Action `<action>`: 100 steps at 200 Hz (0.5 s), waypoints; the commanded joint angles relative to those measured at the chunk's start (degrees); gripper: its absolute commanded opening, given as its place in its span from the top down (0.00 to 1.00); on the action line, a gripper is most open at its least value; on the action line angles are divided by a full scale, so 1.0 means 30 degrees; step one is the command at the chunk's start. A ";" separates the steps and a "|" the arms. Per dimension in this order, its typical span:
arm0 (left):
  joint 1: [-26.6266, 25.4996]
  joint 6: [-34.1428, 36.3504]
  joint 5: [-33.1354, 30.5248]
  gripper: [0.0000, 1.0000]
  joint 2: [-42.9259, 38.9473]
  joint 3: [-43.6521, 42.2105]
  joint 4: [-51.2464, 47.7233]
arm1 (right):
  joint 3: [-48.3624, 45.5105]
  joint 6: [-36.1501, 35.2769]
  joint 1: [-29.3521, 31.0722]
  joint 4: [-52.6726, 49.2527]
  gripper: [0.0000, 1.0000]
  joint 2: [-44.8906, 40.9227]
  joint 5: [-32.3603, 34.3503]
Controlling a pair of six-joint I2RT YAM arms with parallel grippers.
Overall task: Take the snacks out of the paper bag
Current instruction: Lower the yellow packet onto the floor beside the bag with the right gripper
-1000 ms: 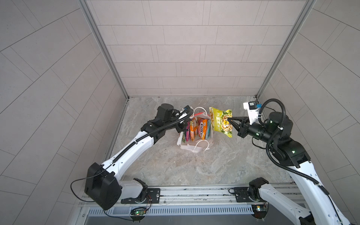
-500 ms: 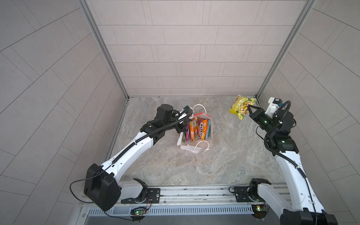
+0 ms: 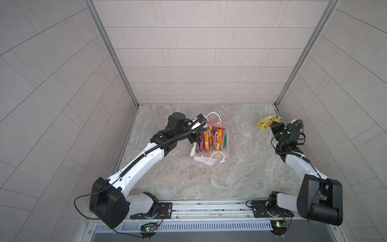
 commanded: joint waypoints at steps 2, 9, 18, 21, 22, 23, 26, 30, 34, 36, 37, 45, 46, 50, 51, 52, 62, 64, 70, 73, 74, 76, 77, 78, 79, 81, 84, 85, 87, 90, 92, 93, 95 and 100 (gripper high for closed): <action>-0.0088 0.0185 0.0071 1.00 -0.0393 -0.0092 0.0757 | -0.0307 0.0651 -0.0408 0.2900 1.00 0.1122 0.0497; -0.0090 0.0213 0.0128 1.00 -0.0388 -0.0063 0.0715 | -0.0312 0.0731 -0.0488 0.3369 1.00 0.1590 0.0496; -0.0088 0.0242 0.0129 1.00 -0.0386 -0.0055 0.0691 | -0.0699 0.0961 -0.0658 0.3894 1.00 0.2153 0.0429; -0.0087 0.0268 0.0120 1.00 -0.0401 -0.0039 0.0684 | -0.0870 0.1043 -0.0697 0.4166 1.00 0.2376 0.0451; -0.0087 0.0270 0.0103 1.00 -0.0423 -0.0036 0.0694 | -0.0884 0.1036 -0.0702 0.4240 1.00 0.2467 0.0474; -0.0087 0.0271 0.0094 1.00 -0.0419 -0.0034 0.0699 | -0.0906 0.1047 -0.0704 0.4321 1.00 0.2527 0.0485; -0.0087 0.0294 0.0061 1.00 -0.0438 -0.0073 0.0685 | -0.0936 0.1050 -0.0702 0.4523 1.00 0.2730 0.0553; -0.0088 0.0280 0.0007 1.00 -0.0417 -0.0065 0.0716 | -0.0963 0.1069 -0.0732 0.4700 1.00 0.3052 0.0562; -0.0098 0.0287 -0.0046 1.00 -0.0447 -0.0101 0.0711 | -0.0921 0.1131 -0.0737 0.4761 1.00 0.3347 0.0469; -0.0089 0.0298 -0.0058 1.00 -0.0431 -0.0079 0.0721 | -0.0882 0.1135 -0.0780 0.4777 1.00 0.3532 0.0416; -0.0088 0.0299 -0.0074 1.00 -0.0438 -0.0071 0.0727 | -0.0861 0.1156 -0.0787 0.4780 1.00 0.3616 0.0368; -0.0094 0.0303 -0.0108 1.00 -0.0408 -0.0049 0.0725 | -0.0670 0.1227 -0.0850 0.4980 1.00 0.4327 -0.0043; -0.0090 0.0302 -0.0114 1.00 -0.0397 -0.0041 0.0729 | -0.0652 0.1231 -0.0866 0.5013 1.00 0.4439 -0.0081; -0.0087 0.0281 -0.0098 1.00 -0.0391 -0.0037 0.0733 | -0.0652 0.1249 -0.0879 0.5161 1.00 0.4774 -0.0183; -0.0087 0.0276 -0.0109 1.00 -0.0374 -0.0050 0.0719 | -0.0643 0.1271 -0.0881 0.5206 1.00 0.4852 -0.0180; -0.0087 0.0289 -0.0100 1.00 -0.0366 -0.0041 0.0741 | -0.0654 0.1311 -0.0881 0.5273 1.00 0.4921 -0.0208; -0.0087 0.0269 -0.0004 1.00 -0.0322 -0.0064 0.0778 | -0.0709 0.1644 -0.0857 0.5867 1.00 0.5734 -0.0340; -0.0087 0.0249 0.0012 1.00 -0.0312 -0.0048 0.0781 | -0.0726 0.1696 -0.0861 0.6072 1.00 0.5886 -0.0365; -0.0087 0.0245 0.0027 1.00 -0.0277 -0.0033 0.0765 | -0.0797 0.1885 -0.0905 0.6663 1.00 0.6328 -0.0410; -0.0105 0.0257 0.0034 1.00 -0.0270 -0.0033 0.0763 | -0.0827 0.1935 -0.0903 0.6951 1.00 0.6515 -0.0404; -0.0096 0.0235 0.0030 1.00 -0.0270 -0.0033 0.0763 | -0.0833 0.1951 -0.0893 0.7024 1.00 0.6602 -0.0408; -0.0089 0.0241 0.0013 1.00 -0.0269 -0.0033 0.0778 | -0.0838 0.2007 -0.0899 0.7181 1.00 0.6726 -0.0411; -0.0102 0.0256 0.0034 1.00 -0.0269 -0.0033 0.0770 | -0.0839 0.2046 -0.0905 0.7242 1.00 0.6780 -0.0412; -0.0095 0.0249 0.0030 1.00 -0.0284 -0.0033 0.0767 | -0.0810 0.2065 -0.0894 0.7287 1.00 0.6852 -0.0426; -0.0091 0.0246 0.0028 1.00 -0.0277 -0.0033 0.0779 | -0.0810 0.2104 -0.0903 0.7324 1.00 0.6902 -0.0449; -0.0102 0.0258 0.0034 1.00 -0.0278 -0.0033 0.0774 | -0.0796 0.2206 -0.0902 0.7373 1.00 0.7013 -0.0465; -0.0089 0.0252 -0.0016 1.00 -0.0270 -0.0018 0.0775 | -0.0754 0.2312 -0.0892 0.7454 1.00 0.7158 -0.0503; -0.0102 0.0247 -0.0024 1.00 -0.0285 -0.0026 0.0784 | -0.0753 0.2344 -0.0902 0.7466 1.00 0.7202 -0.0516; -0.0091 0.0251 -0.0045 1.00 -0.0280 -0.0009 0.0775 | -0.0737 0.2413 -0.0902 0.7504 1.00 0.7308 -0.0533; -0.0087 0.0255 -0.0089 1.00 -0.0278 -0.0026 0.0772 | -0.0702 0.2488 -0.0896 0.7569 1.00 0.7425 -0.0530; -0.0094 0.0245 -0.0090 1.00 -0.0271 -0.0017 0.0765 | -0.0696 0.2500 -0.0893 0.7618 1.00 0.7503 -0.0551; -0.0090 0.0244 -0.0105 1.00 -0.0285 -0.0025 0.0764 | -0.0694 0.2512 -0.0902 0.7665 1.00 0.7521 -0.0526; -0.0088 0.0250 -0.0116 1.00 -0.0273 -0.0009 0.0771 | -0.0694 0.2513 -0.0909 0.7700 1.00 0.7607 -0.0506; -0.0090 0.0258 -0.0124 1.00 -0.0270 -0.0026 0.0757 | -0.0728 0.2521 -0.0910 0.7704 1.00 0.7721 -0.0454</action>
